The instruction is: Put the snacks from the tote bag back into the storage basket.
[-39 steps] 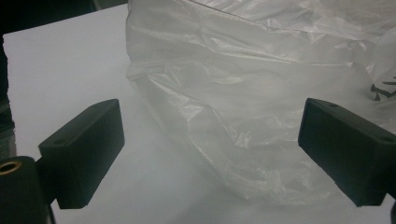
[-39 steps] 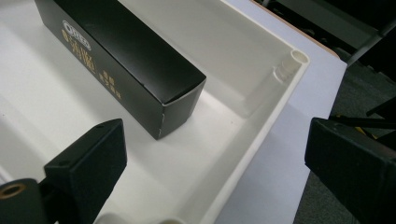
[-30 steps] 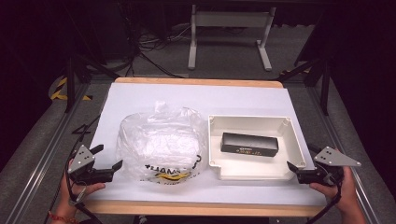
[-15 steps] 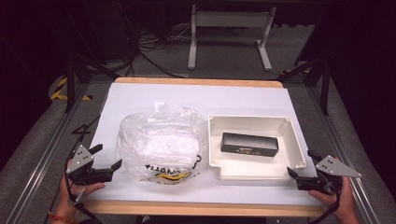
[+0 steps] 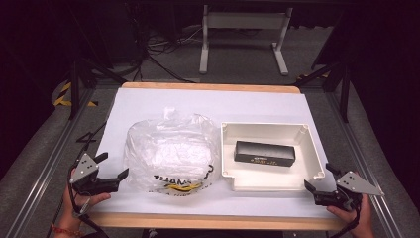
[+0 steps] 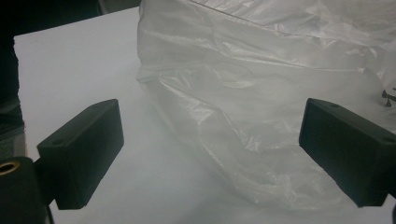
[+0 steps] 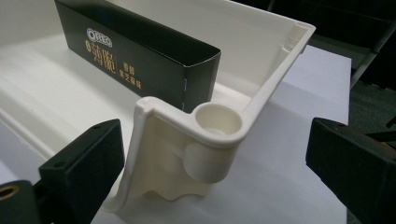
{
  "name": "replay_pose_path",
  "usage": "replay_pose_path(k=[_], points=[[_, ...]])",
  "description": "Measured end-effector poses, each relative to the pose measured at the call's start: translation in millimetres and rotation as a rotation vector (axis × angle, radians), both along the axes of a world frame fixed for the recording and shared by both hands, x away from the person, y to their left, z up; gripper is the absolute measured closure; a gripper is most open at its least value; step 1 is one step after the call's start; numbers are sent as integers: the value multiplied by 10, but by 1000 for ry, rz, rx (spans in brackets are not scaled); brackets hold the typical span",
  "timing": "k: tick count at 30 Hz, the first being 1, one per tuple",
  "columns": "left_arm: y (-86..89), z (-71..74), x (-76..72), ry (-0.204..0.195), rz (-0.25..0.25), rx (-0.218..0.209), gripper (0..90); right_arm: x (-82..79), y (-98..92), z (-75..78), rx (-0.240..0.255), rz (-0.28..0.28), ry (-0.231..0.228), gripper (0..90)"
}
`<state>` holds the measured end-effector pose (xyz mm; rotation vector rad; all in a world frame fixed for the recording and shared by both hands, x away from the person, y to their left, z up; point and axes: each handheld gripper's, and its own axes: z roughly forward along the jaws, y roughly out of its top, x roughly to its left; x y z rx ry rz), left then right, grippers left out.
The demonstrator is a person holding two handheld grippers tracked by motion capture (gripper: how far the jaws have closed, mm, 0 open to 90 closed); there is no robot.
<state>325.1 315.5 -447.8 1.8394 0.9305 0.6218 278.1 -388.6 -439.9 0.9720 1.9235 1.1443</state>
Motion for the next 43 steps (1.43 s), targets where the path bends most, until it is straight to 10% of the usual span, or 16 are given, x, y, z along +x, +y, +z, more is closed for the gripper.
replay_pose_path(k=[43], points=[[23, 19, -1, -23, 13, -20, 67, -54, 30, -49, -30, 29, -45, 50]])
